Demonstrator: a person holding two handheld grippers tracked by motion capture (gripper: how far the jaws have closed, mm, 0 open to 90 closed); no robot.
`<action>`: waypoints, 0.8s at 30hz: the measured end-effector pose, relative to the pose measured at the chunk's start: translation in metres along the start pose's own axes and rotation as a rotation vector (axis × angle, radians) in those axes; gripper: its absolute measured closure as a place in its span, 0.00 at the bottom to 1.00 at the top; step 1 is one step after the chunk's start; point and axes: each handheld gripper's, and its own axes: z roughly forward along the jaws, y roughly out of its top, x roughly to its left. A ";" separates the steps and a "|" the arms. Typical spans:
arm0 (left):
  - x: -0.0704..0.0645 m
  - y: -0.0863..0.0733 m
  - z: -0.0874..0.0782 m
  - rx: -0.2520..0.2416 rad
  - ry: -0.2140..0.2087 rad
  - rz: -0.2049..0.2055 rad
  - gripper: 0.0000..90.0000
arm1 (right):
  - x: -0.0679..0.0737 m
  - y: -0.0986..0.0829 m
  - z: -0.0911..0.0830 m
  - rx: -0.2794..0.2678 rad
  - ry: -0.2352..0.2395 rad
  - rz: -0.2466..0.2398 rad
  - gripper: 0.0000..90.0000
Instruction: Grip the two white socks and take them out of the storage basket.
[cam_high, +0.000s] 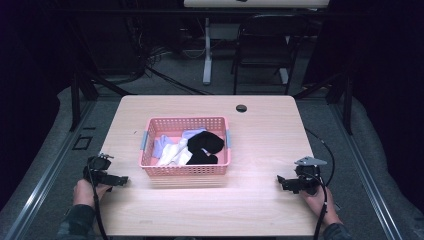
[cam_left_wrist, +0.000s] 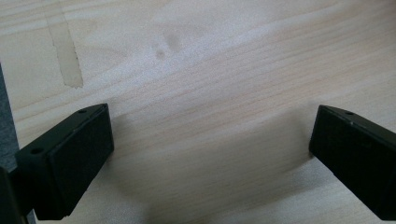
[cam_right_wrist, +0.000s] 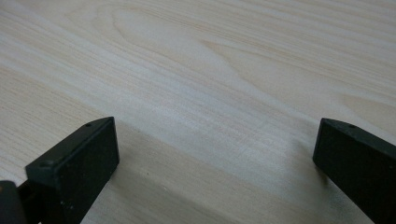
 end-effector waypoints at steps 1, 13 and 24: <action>0.000 0.000 0.000 0.000 0.000 0.000 0.00 | 0.000 0.000 0.000 -0.001 -0.003 0.002 0.00; 0.000 -0.001 0.000 -0.005 0.003 -0.002 0.00 | 0.000 0.000 0.000 0.000 0.000 0.000 0.00; 0.002 0.004 -0.014 -0.019 -0.012 -0.016 0.00 | 0.000 0.000 0.000 0.000 0.000 0.000 0.00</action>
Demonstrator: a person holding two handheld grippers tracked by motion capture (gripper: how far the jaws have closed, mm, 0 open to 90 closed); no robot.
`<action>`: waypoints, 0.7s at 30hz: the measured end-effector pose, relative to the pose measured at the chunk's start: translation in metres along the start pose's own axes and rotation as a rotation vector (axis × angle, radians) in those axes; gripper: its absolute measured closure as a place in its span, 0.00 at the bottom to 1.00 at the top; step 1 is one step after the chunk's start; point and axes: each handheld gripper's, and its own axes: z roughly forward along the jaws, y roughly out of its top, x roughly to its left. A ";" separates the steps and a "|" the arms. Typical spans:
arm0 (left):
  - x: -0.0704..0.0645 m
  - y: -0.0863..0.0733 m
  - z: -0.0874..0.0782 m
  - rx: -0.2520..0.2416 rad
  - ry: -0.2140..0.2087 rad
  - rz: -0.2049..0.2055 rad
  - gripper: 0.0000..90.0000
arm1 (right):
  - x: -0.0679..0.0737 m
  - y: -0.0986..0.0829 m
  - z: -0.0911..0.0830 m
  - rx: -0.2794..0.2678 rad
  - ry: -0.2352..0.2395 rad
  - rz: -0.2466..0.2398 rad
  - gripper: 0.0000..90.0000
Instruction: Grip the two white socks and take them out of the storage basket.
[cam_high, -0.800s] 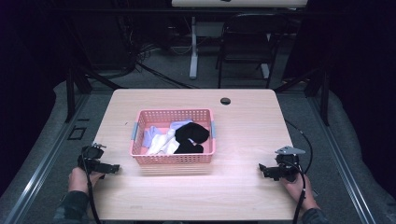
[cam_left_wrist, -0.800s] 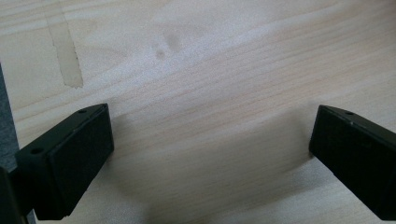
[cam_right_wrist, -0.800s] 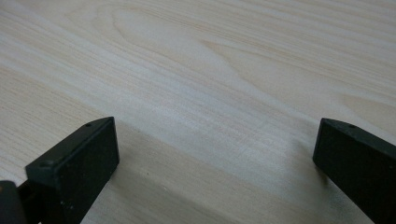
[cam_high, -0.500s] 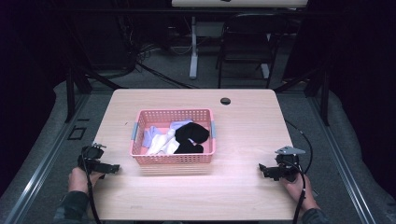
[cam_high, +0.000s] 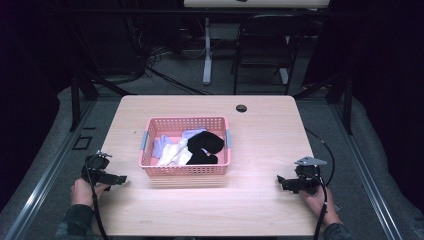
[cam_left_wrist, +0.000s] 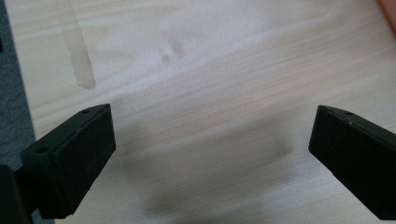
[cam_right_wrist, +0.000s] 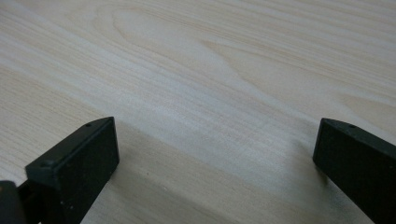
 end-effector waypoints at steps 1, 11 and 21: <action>0.000 0.000 0.000 0.000 0.000 0.000 0.00 | 0.000 0.000 0.000 0.000 0.000 0.000 0.00; -0.007 0.018 -0.035 -0.105 -0.024 0.017 0.00 | 0.000 0.000 0.000 0.000 0.000 0.000 0.00; -0.027 0.044 -0.060 -0.183 -0.094 0.061 0.00 | 0.000 0.000 0.000 -0.003 0.000 0.003 0.00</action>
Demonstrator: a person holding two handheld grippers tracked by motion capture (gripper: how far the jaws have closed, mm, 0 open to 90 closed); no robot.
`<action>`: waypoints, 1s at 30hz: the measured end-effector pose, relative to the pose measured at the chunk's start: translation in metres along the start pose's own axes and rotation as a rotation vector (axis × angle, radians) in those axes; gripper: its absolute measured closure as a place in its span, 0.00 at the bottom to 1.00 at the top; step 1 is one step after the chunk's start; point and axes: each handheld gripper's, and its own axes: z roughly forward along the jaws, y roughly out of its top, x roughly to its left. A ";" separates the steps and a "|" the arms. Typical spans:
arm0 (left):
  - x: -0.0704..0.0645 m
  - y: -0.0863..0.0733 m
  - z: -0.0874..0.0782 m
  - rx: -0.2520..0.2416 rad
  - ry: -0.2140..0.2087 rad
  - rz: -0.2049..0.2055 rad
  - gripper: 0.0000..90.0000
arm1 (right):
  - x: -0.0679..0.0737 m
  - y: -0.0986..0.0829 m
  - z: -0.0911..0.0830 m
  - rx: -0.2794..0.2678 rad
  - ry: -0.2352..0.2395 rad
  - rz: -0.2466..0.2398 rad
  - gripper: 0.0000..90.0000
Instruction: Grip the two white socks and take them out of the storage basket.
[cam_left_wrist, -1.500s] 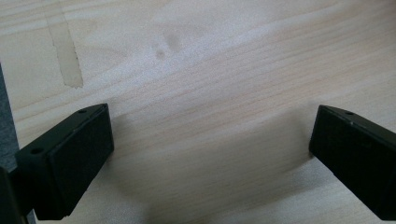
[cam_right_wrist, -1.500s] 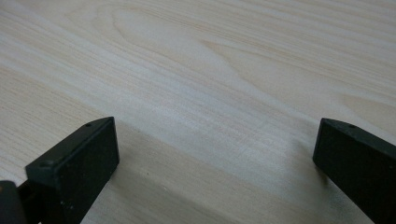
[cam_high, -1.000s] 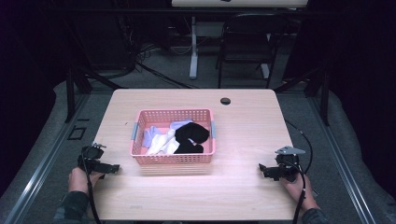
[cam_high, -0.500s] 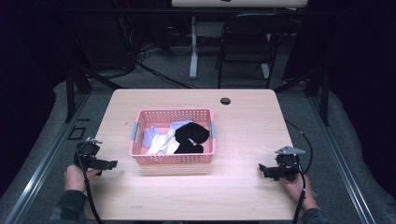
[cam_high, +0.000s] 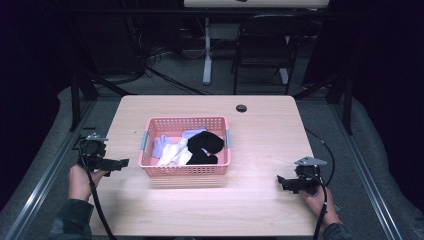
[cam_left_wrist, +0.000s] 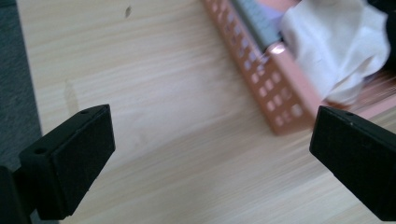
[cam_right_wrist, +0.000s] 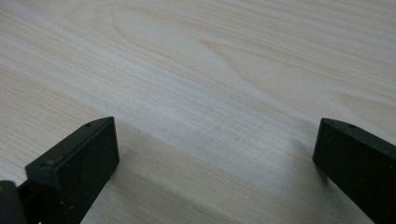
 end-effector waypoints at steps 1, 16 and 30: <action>-0.006 0.009 -0.001 -0.010 -0.014 0.013 0.00 | 0.000 0.000 0.000 0.004 0.000 -0.004 0.00; -0.047 0.066 0.008 -0.005 -0.057 0.137 0.00 | 0.000 0.000 0.000 0.007 -0.004 -0.005 0.00; -0.073 0.105 0.056 0.113 -0.094 0.188 0.30 | 0.000 0.000 0.000 0.000 0.000 0.000 0.00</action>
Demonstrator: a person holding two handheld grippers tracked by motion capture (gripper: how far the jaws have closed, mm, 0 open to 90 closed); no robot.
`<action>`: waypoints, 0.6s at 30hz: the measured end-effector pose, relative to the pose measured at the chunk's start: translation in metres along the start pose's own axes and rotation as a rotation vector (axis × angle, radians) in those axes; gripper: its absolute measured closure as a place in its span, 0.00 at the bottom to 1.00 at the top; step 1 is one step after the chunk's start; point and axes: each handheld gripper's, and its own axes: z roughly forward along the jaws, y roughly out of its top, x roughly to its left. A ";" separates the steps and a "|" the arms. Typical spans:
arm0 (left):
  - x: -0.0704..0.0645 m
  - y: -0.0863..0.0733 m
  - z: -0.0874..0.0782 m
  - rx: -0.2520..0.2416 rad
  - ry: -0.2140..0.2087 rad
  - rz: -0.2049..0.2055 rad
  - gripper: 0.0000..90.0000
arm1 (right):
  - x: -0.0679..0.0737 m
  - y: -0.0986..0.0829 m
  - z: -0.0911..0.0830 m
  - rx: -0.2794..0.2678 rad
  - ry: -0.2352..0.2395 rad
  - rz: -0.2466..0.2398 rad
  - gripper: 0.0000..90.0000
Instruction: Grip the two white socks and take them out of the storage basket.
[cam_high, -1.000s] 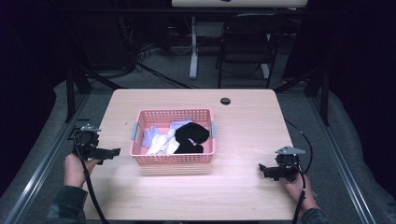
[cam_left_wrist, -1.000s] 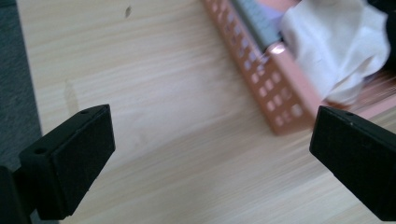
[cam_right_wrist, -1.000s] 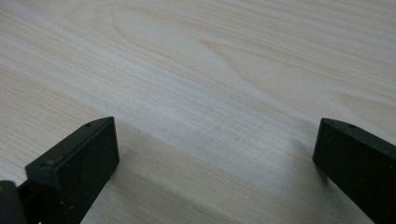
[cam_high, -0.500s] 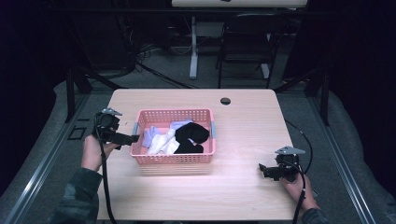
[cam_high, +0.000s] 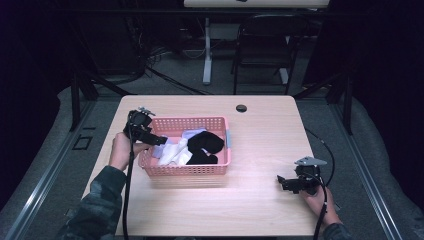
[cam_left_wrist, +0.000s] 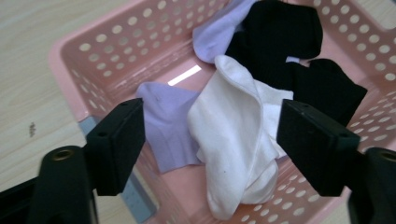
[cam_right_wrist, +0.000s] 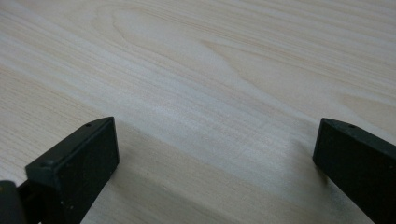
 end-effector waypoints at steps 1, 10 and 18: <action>-0.001 0.003 0.008 0.033 -0.005 0.011 0.32 | 0.000 0.000 0.000 0.002 -0.003 -0.001 0.00; -0.001 0.006 0.038 0.136 0.009 0.010 0.53 | 0.000 0.000 0.000 0.000 0.001 0.001 0.00; 0.003 0.006 0.056 0.191 0.006 -0.036 0.60 | 0.000 0.000 0.000 0.002 -0.003 -0.001 0.00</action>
